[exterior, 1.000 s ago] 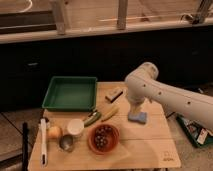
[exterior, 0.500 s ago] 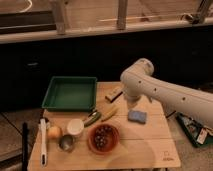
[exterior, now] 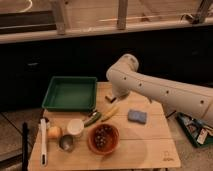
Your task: Place sponge in tray
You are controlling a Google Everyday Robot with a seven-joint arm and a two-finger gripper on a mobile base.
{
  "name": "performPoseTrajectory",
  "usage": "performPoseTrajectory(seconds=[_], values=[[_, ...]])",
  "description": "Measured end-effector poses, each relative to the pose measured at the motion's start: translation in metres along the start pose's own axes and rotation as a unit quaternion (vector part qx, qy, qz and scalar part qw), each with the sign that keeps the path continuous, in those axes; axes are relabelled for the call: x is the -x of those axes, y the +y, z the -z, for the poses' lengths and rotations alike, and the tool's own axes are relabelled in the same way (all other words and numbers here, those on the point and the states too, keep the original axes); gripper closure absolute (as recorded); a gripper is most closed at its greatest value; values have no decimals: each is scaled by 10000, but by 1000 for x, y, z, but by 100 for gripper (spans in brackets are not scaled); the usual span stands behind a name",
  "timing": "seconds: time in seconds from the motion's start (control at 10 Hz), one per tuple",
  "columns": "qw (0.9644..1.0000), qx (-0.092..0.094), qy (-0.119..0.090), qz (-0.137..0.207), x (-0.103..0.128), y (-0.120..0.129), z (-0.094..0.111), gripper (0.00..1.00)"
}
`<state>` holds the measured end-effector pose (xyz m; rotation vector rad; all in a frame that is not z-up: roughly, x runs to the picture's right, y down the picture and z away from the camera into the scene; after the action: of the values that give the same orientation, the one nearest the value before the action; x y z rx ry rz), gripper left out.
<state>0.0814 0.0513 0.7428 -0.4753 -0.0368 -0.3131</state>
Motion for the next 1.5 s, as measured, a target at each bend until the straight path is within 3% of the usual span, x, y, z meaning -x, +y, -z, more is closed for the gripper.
performPoseTrajectory(seconds=[0.2, 0.3, 0.5, 0.7, 0.8, 1.0, 1.5], values=[[10000, -24, 5, 87, 11, -10, -1, 95], [9999, -38, -14, 105, 20, -15, -1, 90], [9999, 98, -30, -62, 19, -12, -12, 62], [9995, 211, -45, -210, 0, -5, -21, 45], [9987, 325, -37, -380, -20, 5, -29, 28], [9980, 387, -68, -495, -24, 8, -35, 20], [9940, 626, -132, -882, -37, 17, -61, 20]])
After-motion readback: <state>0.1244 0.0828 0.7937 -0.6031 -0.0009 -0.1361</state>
